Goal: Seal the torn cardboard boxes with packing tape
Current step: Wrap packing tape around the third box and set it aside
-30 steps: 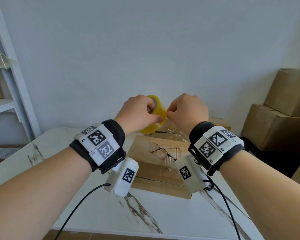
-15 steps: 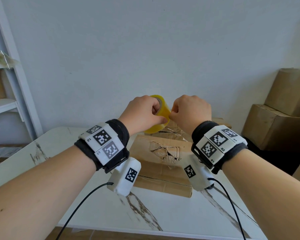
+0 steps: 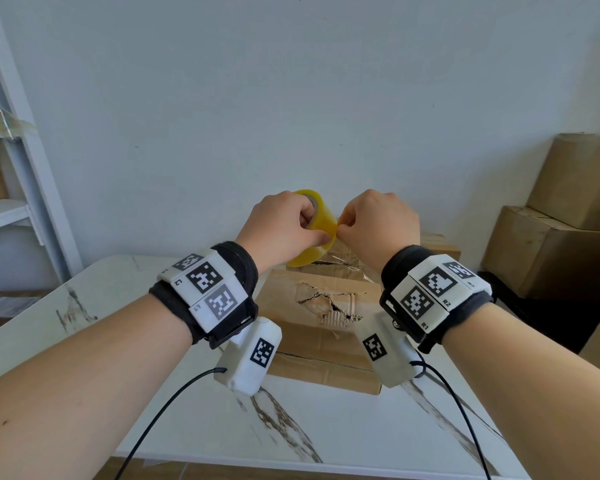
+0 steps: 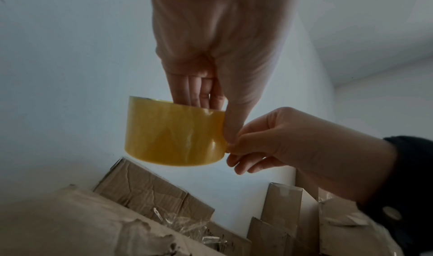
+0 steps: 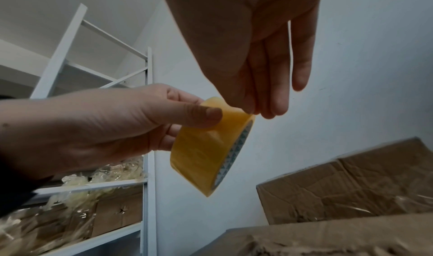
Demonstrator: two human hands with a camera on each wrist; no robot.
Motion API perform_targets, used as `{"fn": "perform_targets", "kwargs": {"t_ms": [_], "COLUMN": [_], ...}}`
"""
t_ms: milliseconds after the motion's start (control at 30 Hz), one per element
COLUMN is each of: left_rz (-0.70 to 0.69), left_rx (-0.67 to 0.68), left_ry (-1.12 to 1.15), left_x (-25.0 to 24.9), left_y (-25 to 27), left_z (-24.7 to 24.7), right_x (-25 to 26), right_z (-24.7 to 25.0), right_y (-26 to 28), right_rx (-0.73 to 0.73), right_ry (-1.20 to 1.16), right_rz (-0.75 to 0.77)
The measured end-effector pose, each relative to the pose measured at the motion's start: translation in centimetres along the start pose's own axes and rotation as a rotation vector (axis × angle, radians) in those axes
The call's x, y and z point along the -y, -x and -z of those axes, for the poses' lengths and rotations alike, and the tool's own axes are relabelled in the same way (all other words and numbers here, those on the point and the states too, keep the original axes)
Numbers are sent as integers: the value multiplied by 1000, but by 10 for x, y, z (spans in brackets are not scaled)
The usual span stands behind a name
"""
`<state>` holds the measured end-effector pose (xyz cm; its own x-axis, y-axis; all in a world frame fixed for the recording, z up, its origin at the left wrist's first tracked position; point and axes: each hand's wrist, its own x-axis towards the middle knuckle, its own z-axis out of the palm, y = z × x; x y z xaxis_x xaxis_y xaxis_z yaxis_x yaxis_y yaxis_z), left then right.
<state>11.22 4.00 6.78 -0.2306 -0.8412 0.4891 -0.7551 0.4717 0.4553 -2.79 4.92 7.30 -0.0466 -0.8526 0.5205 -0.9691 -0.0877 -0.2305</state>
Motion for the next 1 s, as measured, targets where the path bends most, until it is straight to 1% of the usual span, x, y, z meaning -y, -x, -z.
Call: {"fn": "perform_targets", "kwargs": {"t_ms": [67,100,233,300,400,567,867,1000], "left_rz": [0,-2,24,59,89,98,141,140], "left_rx": [3,2,-20,-23,-12,-15,14,-17], "left_ry": [6,17,119,183,241,322,445,474], "left_x": [0,0,0,1,1,3,2,2], "left_y": [0,-1,-1,-3,-4,-3,1,3], "left_z": [0,-1,-3,-3,-2,-2,-5,-5], "right_x": [0,-1,-5,-6,-5,-9,-12,-12], "right_z": [-1,-3,-4,-3,-3,-4,-11,-12], "right_y": [0,0,-2,-2,-2,-4,-3,-2], "right_rx": [-5,-11,-18,-43,-61,-19,-47,-82], "right_ry": [-14,-59,-489,-579,-591,-650,-726,-768], "right_rz": [-4,-9,-82,-95,-53,-32,-15,-29]}}
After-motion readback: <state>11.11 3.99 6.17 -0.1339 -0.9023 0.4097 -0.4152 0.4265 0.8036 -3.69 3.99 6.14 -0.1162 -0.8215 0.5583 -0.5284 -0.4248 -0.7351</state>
